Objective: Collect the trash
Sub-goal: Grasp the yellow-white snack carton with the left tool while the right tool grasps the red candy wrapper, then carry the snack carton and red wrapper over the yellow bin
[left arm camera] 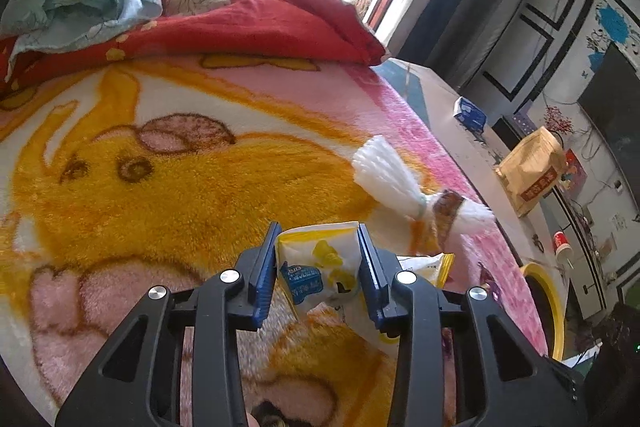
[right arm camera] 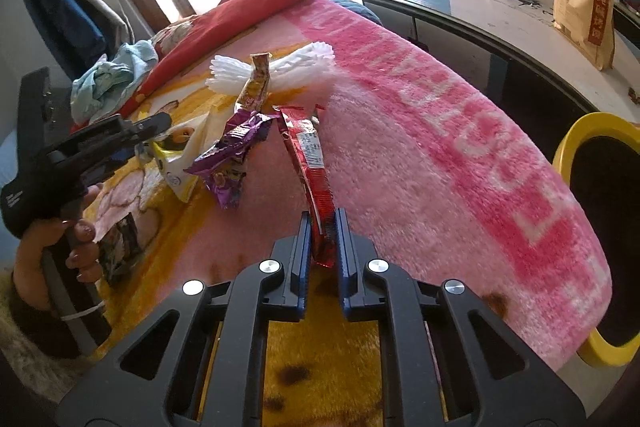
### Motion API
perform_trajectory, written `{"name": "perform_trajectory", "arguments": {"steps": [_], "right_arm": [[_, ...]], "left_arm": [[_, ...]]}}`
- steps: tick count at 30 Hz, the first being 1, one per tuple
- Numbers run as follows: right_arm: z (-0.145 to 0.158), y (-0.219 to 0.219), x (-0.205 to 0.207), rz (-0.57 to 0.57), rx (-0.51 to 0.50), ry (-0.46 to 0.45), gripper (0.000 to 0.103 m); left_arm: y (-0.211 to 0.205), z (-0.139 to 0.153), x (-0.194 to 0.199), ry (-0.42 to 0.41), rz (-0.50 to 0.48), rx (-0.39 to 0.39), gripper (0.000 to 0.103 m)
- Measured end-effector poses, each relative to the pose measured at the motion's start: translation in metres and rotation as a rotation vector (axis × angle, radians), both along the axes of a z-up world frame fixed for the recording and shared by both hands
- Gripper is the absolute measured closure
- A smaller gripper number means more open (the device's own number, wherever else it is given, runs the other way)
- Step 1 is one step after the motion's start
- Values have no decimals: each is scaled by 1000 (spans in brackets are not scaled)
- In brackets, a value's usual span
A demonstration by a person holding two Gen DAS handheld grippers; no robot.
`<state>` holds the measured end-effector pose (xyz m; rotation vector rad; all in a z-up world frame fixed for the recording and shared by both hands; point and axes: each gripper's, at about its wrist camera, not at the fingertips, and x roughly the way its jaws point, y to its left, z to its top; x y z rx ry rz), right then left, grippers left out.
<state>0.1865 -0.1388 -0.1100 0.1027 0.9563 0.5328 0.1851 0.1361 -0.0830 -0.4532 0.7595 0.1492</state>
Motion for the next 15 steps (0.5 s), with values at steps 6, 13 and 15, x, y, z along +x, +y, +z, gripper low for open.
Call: {"name": "perform_trajectory", "arguments": {"steps": [6, 13, 15], "right_arm": [[5, -6, -6, -3, 7, -12, 97], [11, -18, -8, -27, 12, -29, 97], [13, -21, -8, -34, 13, -35, 97]], "left_arm": [[-7, 20, -15, -52, -13, 27, 68], [-18, 45, -24, -110, -39, 53, 68], [-22, 50, -24, -121, -53, 55, 68]]}}
